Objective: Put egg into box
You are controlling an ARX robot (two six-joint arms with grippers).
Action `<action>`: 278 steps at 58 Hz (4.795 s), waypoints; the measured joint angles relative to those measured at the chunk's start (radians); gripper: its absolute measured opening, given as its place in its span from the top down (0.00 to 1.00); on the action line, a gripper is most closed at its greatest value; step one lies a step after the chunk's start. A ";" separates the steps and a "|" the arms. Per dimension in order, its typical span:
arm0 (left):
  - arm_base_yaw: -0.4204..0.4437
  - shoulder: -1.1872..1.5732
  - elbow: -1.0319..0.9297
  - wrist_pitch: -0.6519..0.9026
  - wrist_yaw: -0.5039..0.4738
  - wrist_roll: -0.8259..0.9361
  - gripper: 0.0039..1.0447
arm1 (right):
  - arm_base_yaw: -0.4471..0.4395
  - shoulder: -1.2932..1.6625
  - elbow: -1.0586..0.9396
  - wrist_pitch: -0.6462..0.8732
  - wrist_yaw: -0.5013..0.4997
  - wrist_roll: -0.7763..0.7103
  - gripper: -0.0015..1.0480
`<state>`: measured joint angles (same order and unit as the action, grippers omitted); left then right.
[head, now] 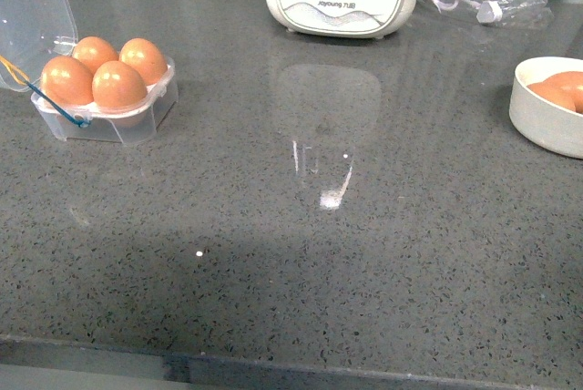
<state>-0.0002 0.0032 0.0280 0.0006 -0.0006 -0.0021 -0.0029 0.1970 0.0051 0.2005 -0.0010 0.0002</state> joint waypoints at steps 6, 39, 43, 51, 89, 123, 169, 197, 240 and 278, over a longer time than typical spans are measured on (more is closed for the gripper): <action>0.000 0.000 0.000 0.000 0.000 0.000 0.06 | 0.000 -0.067 0.001 -0.079 0.000 0.000 0.97; 0.000 0.000 0.000 0.000 0.000 0.000 0.06 | 0.000 -0.193 0.001 -0.200 0.000 -0.001 0.49; 0.000 0.000 0.000 0.000 0.000 0.000 0.06 | 0.000 -0.193 0.001 -0.200 0.000 -0.001 0.39; 0.000 0.000 0.000 0.000 0.000 0.000 0.06 | 0.000 -0.193 0.001 -0.200 0.000 -0.001 0.17; 0.000 0.000 0.000 0.000 0.000 0.000 0.06 | 0.000 -0.193 0.001 -0.200 0.000 0.000 0.07; 0.069 0.355 0.179 -0.274 0.059 0.021 0.06 | 0.000 -0.193 0.001 -0.200 0.000 0.000 0.07; 0.298 1.265 0.548 0.386 0.151 0.132 0.06 | 0.000 -0.193 0.001 -0.200 0.000 0.000 0.07; 0.229 1.466 0.742 0.425 0.071 0.111 0.06 | 0.000 -0.193 0.001 -0.200 0.000 0.000 0.07; -0.100 1.372 0.727 0.339 0.011 0.067 0.06 | 0.000 -0.193 0.001 -0.200 0.000 0.000 0.07; -0.083 1.046 0.620 0.233 0.020 0.095 0.06 | 0.000 -0.193 0.001 -0.200 0.000 0.000 0.07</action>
<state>-0.0834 1.0489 0.6479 0.2337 0.0196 0.0929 -0.0029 0.0044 0.0059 0.0002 -0.0010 -0.0002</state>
